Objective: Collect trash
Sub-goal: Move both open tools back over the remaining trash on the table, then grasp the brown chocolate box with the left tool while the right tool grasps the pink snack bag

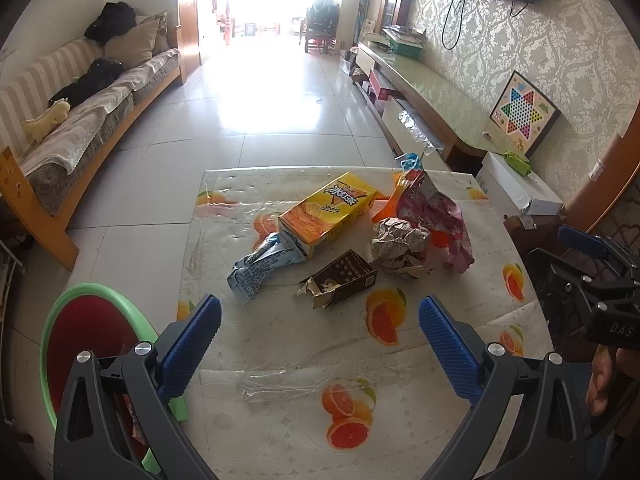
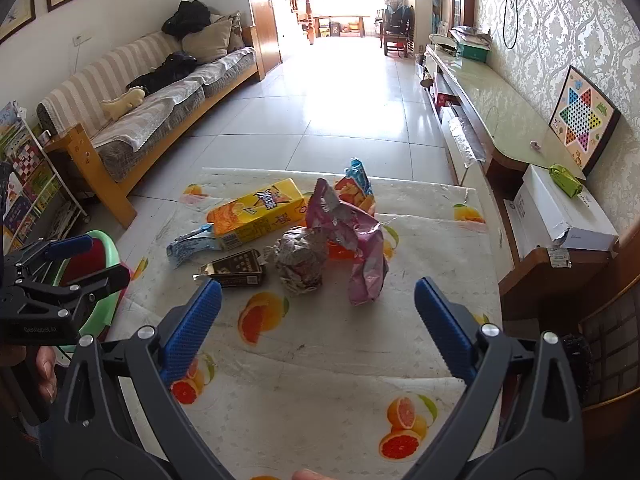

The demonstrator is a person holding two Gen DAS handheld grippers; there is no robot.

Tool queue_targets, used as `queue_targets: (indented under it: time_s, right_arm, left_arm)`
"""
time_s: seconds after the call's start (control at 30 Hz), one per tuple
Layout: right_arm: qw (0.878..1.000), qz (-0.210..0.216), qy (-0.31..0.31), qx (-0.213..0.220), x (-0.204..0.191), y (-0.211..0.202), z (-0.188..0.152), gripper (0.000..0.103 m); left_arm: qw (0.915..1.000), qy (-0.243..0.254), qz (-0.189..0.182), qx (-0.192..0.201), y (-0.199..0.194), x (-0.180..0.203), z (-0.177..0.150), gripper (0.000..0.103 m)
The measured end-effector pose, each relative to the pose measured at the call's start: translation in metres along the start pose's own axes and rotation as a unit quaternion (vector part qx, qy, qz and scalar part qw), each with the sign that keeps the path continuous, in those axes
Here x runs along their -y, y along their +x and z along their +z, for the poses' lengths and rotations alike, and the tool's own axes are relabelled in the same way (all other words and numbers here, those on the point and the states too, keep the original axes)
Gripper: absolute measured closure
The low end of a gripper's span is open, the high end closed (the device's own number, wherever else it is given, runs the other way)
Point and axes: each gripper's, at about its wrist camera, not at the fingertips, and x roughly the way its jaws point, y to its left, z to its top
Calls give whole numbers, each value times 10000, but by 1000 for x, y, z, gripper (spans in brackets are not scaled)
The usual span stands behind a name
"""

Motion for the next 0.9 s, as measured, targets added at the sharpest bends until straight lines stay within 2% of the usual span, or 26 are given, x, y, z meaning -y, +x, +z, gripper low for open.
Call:
queue_targets:
  time_s: [0.47,0.67,0.9]
  right_arm:
    - [9975,-122,347,-609,43,98,7,8]
    - [9964,-245,397,-714,51,127,3,5]
    - [9957,-265,419,-780,55,145,3,5]
  left_arm:
    - [9962,488,-33,-725,107,23,13,8]
    - [9934,685,-27,-917,137,32,13,8]
    - [9923,669,-25,-1042,159,33,13,8]
